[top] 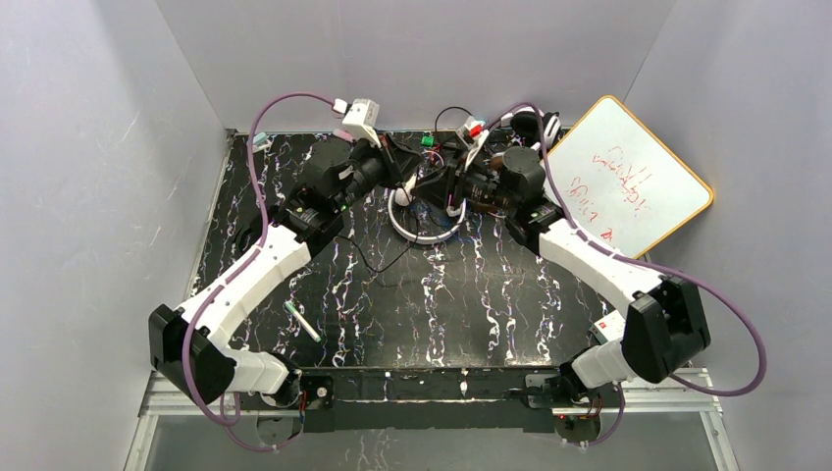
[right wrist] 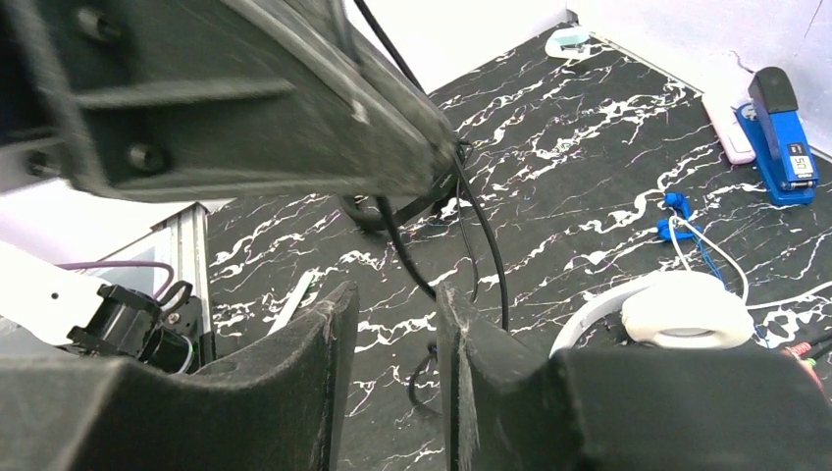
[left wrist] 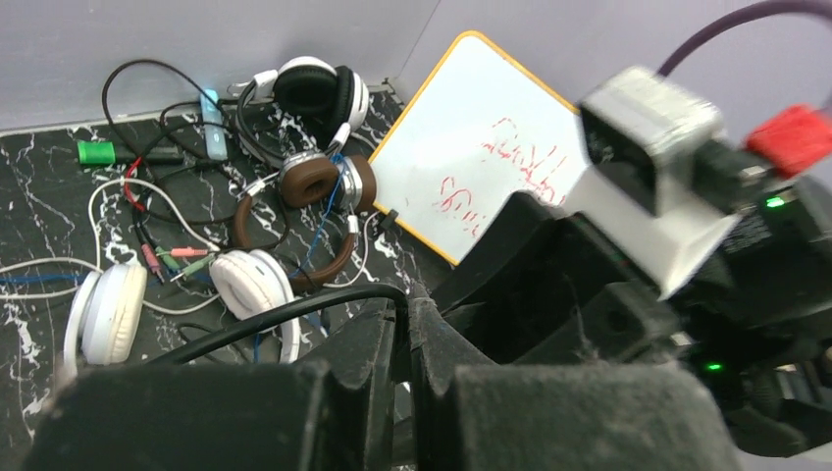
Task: Wrap the headphones
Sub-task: Untie the headphones cable at the center of the board.
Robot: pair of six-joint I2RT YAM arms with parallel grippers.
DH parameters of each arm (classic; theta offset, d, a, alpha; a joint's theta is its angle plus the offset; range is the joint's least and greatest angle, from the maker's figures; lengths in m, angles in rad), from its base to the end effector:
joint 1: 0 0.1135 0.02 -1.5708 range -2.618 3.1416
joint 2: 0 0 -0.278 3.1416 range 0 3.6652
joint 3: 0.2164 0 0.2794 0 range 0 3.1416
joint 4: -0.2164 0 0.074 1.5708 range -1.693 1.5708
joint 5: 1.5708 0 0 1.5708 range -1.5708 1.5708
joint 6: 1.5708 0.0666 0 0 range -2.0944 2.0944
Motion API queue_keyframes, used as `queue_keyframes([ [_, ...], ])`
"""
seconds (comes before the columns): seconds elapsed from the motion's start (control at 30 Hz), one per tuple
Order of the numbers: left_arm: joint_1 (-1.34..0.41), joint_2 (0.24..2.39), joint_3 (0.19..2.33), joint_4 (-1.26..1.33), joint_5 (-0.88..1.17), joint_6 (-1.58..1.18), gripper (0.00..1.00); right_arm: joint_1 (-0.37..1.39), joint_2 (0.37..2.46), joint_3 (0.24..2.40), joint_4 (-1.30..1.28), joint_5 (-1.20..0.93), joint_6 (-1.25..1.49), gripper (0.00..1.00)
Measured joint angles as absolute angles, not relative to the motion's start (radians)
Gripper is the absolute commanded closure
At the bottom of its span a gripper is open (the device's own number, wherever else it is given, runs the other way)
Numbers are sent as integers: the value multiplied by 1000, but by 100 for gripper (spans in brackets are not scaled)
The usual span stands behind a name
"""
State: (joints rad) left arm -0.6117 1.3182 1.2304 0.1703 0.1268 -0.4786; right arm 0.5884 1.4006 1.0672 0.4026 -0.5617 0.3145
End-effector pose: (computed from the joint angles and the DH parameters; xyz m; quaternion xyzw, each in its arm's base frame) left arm 0.2958 -0.2178 0.4301 0.0915 0.6714 -0.4174 0.6055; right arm 0.2968 0.2407 0.3639 -0.2902 0.6217 0.4766 0.5496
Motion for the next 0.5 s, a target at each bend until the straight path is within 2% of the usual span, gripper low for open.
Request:
queue_keyframes([
  [0.23, -612, 1321, 1340, 107, 121, -476, 100, 611, 1486, 1053, 463, -577, 316, 61],
  [0.5, -612, 1403, 1805, -89, 48, -361, 100, 616, 1488, 839, 558, -551, 309, 58],
])
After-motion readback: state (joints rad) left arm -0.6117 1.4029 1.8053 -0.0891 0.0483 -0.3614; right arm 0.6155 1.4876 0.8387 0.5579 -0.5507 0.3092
